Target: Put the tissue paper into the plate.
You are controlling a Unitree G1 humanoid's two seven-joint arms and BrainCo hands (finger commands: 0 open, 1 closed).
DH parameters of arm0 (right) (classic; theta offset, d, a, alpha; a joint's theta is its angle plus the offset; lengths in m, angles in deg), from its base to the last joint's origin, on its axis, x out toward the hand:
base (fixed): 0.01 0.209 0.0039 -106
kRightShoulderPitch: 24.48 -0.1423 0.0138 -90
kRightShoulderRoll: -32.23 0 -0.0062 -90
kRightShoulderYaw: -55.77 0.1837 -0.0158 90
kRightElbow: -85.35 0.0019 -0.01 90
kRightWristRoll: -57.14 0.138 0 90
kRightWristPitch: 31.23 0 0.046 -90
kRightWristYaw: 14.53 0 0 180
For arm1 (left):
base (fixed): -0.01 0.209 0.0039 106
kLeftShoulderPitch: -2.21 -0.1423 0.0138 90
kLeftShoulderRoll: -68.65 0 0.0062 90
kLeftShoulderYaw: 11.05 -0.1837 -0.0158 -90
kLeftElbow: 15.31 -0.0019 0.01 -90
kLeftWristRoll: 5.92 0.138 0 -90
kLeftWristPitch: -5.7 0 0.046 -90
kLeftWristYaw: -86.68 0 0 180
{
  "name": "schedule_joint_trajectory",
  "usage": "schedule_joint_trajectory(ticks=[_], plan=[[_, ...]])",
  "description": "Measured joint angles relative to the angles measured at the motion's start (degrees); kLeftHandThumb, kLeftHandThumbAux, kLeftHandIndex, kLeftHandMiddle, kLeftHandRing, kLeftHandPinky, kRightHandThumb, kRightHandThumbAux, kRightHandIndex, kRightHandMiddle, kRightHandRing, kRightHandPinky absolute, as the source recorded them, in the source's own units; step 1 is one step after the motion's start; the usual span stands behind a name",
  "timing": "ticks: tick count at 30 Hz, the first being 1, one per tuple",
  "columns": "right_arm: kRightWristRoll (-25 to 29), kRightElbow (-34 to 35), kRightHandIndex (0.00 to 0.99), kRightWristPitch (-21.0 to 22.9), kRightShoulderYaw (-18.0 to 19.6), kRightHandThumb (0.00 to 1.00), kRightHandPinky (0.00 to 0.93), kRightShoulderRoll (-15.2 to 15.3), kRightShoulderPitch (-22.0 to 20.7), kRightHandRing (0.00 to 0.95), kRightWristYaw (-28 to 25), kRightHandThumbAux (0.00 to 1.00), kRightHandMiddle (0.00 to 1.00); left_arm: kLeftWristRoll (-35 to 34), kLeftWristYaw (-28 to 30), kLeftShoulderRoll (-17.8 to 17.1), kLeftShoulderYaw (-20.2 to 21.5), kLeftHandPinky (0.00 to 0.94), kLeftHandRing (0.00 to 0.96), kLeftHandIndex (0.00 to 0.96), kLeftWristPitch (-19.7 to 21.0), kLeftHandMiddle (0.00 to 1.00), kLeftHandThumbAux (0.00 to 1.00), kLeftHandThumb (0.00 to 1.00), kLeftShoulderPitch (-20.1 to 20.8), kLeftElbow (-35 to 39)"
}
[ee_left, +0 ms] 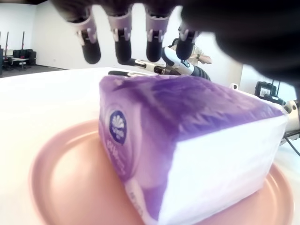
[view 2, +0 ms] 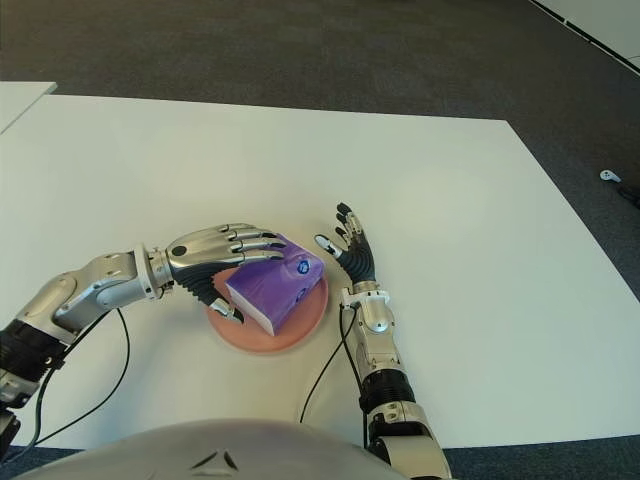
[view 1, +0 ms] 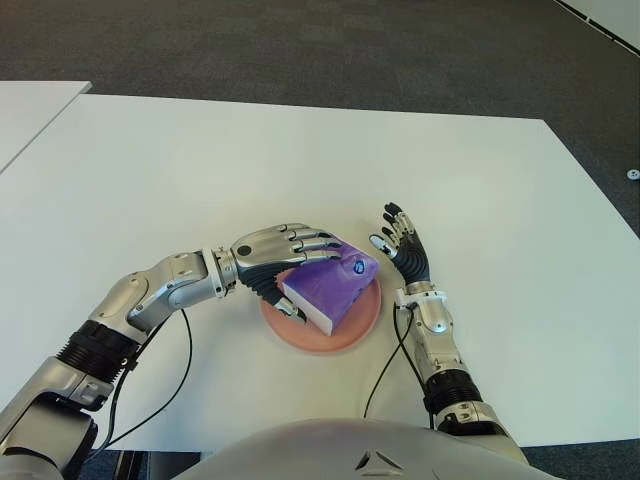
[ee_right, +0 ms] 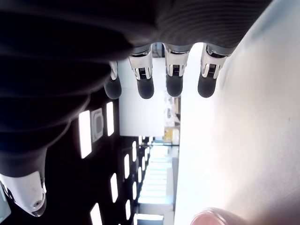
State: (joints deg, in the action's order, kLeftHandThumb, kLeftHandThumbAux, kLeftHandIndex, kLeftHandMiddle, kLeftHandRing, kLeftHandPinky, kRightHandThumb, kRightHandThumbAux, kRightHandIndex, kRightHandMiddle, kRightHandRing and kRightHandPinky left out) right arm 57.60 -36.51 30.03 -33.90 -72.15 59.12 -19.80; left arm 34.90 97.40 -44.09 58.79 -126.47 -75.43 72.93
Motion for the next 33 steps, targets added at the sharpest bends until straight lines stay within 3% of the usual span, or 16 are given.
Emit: schedule_joint_trajectory(ticks=[11, 17, 20, 24, 28, 33], plan=[[0.0, -1.3, 0.0, -0.6, 0.2, 0.005, 0.0, 0.4, -0.8, 0.0, -0.9, 0.597, 0.013, -3.4, 3.5, -1.0, 3.2, 0.0, 0.0, 0.0, 3.1, 0.0, 0.299, 0.045, -0.1, 4.2], [0.0, -1.1, 0.0, -0.9, 0.1, 0.031, 0.006, 0.2, -1.2, 0.001, -0.5, 0.571, 0.017, -17.6, 6.8, -0.7, 6.9, 0.0, 0.0, 0.0, 7.1, 0.0, 0.363, 0.101, 0.0, 5.4], [0.0, -0.9, 0.0, -0.9, 0.1, 0.031, 0.007, 0.1, -1.2, 0.001, -0.3, 0.56, 0.016, -24.8, 7.9, 0.3, 8.6, 0.0, 0.0, 0.0, 9.6, 0.0, 0.399, 0.077, -0.1, 5.3], [0.0, -0.7, 0.0, -0.9, 0.1, 0.032, 0.01, -0.1, -1.1, 0.002, 0.0, 0.551, 0.015, -34.5, 8.4, 3.3, 11.3, 0.0, 0.0, 0.0, 10.5, 0.0, 0.39, 0.065, -0.1, 1.9], [-0.1, -0.7, 0.0, -0.8, 0.0, 0.032, 0.01, -0.4, -0.8, 0.002, 0.6, 0.546, 0.014, -43.8, 7.1, 9.4, 16.1, 0.0, 0.0, 0.0, 12.1, 0.0, 0.378, 0.022, -0.8, -3.5], [-0.1, -0.5, 0.0, -0.7, 0.0, 0.029, 0.009, -0.4, -0.5, 0.002, 0.8, 0.541, 0.013, -47.9, 2.8, 15.9, 19.7, 0.0, 0.0, 0.0, 16.2, 0.0, 0.392, 0.003, -4.5, -3.3]])
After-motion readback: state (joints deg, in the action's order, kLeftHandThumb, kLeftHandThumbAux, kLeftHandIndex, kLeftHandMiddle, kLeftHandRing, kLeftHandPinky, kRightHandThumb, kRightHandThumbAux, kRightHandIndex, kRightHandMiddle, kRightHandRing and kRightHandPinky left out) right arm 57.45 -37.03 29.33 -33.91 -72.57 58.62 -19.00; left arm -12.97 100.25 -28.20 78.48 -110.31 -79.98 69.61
